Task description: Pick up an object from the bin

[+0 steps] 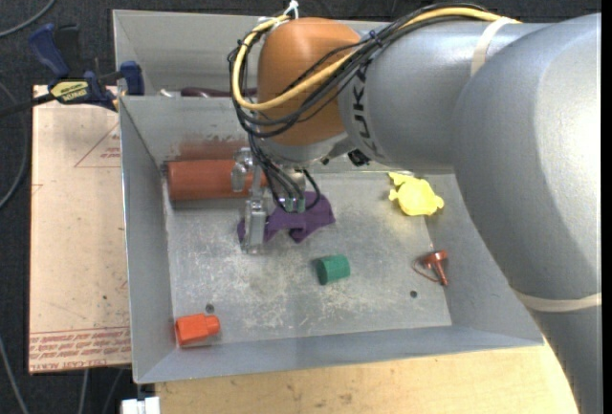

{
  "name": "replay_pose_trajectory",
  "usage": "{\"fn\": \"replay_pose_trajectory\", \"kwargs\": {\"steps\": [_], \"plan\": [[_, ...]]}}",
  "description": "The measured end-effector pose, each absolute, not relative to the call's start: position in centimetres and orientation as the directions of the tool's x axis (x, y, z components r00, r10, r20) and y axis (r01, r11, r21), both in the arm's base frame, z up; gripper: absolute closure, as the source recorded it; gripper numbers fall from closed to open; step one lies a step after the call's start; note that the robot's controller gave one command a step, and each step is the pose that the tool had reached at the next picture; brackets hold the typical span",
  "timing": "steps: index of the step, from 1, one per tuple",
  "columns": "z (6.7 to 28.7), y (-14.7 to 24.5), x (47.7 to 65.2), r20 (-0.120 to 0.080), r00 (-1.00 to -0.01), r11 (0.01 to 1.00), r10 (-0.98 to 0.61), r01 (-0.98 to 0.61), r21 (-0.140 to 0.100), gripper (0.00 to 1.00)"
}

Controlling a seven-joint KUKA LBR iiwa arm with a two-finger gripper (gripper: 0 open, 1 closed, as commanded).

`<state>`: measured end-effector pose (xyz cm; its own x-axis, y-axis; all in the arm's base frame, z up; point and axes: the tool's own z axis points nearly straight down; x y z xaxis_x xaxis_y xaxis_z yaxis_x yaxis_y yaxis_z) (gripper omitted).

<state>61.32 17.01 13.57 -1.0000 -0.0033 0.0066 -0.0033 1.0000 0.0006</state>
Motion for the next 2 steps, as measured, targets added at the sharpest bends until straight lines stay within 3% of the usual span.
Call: {"fn": "replay_pose_trajectory", "kwargs": {"steps": [2], "plan": [[13.5,15.4,61.1,0.0,-0.996,0.995,0.095,0.095,0.004,0.0]]}}
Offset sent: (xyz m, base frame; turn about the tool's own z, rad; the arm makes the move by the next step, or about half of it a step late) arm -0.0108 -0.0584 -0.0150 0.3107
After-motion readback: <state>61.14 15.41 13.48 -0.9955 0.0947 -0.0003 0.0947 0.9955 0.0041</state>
